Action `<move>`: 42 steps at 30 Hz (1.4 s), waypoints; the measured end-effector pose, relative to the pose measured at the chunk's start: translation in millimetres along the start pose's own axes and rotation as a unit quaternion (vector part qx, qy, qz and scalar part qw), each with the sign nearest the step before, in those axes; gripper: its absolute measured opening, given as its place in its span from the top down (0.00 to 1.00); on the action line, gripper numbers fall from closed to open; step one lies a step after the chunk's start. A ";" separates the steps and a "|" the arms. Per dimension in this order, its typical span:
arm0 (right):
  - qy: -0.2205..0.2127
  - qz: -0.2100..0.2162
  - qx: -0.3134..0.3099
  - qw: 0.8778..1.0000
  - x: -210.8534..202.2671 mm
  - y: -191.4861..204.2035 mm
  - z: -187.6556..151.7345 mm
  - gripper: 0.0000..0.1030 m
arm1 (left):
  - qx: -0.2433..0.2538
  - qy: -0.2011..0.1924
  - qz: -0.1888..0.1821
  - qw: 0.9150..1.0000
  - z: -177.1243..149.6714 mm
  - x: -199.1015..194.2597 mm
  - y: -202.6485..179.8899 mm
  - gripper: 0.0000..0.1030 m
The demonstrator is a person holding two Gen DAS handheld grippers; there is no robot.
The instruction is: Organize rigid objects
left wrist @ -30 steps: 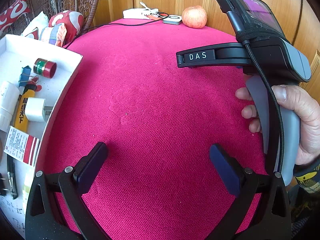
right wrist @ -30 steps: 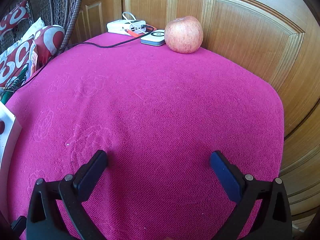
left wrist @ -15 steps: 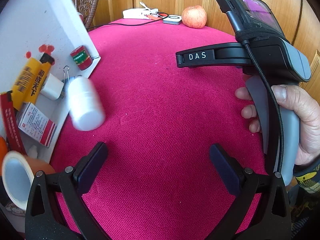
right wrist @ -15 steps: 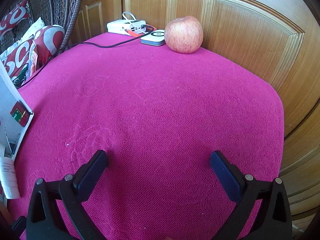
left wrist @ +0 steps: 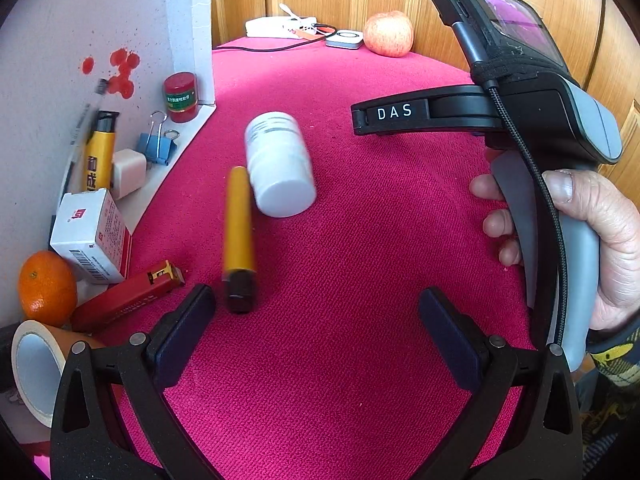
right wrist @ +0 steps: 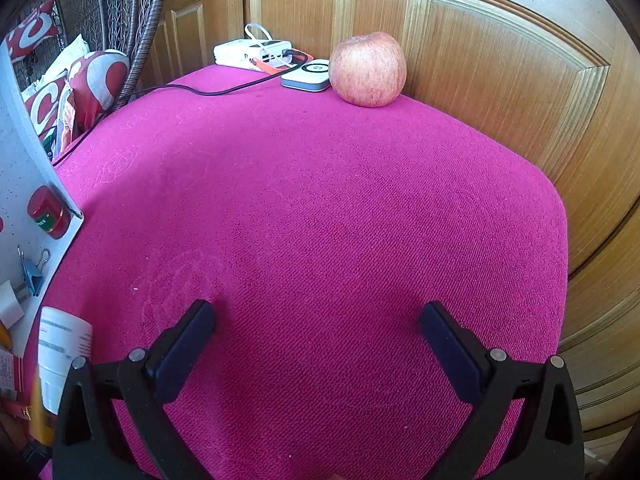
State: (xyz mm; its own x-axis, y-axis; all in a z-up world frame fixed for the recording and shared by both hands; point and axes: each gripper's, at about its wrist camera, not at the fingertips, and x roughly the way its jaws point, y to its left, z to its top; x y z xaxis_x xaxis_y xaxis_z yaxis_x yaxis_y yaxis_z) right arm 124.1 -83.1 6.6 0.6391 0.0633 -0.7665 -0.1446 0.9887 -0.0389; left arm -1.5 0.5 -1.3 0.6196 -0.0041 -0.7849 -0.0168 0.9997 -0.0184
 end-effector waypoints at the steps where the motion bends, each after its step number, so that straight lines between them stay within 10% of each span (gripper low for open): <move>1: 0.000 0.000 0.000 1.000 -0.1 0.0 -0.1 0.00 | 0.000 0.000 0.000 1.000 -0.1 -0.1 -0.3 0.00; 42: 0.001 0.000 0.000 1.000 -0.9 -0.9 0.8 0.00 | 0.001 0.000 0.000 1.000 1.7 -0.9 0.4 0.00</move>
State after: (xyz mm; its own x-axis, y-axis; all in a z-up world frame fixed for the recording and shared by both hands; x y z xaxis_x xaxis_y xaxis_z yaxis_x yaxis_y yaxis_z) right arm 124.3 -83.9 7.8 0.6383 0.0626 -0.7673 -0.1445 0.9887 -0.0395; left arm -0.8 1.0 0.4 0.6188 -0.0038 -0.7855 -0.0155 0.9997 -0.0171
